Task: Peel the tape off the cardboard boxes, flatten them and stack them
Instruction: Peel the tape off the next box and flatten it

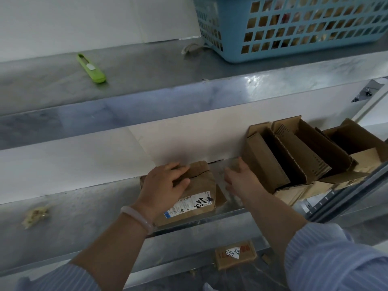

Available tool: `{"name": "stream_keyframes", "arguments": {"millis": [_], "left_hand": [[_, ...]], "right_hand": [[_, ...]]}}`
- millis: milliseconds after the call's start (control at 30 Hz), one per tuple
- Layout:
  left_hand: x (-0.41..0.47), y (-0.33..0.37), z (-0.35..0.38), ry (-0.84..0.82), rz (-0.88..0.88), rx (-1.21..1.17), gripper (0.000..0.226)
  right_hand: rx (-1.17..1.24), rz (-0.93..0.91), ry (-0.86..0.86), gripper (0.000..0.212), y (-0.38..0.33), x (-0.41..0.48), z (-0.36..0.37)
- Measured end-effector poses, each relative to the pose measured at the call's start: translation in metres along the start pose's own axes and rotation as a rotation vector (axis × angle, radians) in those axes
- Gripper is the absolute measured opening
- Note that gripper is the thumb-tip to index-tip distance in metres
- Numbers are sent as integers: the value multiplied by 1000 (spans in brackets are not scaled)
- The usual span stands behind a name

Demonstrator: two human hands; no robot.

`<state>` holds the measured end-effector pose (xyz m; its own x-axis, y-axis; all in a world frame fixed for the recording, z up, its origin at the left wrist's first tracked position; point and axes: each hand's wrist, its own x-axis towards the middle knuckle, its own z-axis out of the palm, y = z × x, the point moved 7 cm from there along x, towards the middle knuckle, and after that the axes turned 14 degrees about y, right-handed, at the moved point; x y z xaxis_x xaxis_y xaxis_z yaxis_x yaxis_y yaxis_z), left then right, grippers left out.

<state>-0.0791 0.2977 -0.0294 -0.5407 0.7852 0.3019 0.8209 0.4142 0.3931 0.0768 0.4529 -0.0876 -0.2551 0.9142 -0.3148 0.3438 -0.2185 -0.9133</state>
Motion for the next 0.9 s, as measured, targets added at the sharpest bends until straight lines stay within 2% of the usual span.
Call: {"name": "stream_keyframes", "arguments": {"millis": [33,100,200,300,400,500,600,767,833,900], "left_hand": [[2,-2,-7,23,-41,-102,41],[2,-7,-23,122,-50,-209,39],[-5,-15,-37,205,-10,-165,37],[-13,-28,-38,240,-33,-109,38],[-27,-37,-48,361,-53,-55,36],[-40,-45,-57,424,-110,-6,37],[-47,-55,-56,362,-192,-40,40],[-50,-70,-56,313,-285,-130,26],[-50,-74,-58,337,-326,-128,17],[-50,-78,-60,354,-381,-141,10]], "right_hand": [[-93,-29,-20,59,0,0,4],[-76,-17,7,54,-2,2,7],[87,51,151,19,-2,9,-4],[140,69,204,10,-4,12,-8],[82,-8,255,31,-12,13,-10],[48,-39,217,22,-16,13,-8],[-13,-101,106,20,-25,4,1],[-199,-471,-30,9,-46,-46,14],[-311,-619,-79,25,-44,-64,18],[-369,-648,-102,43,-37,-71,20]]}}
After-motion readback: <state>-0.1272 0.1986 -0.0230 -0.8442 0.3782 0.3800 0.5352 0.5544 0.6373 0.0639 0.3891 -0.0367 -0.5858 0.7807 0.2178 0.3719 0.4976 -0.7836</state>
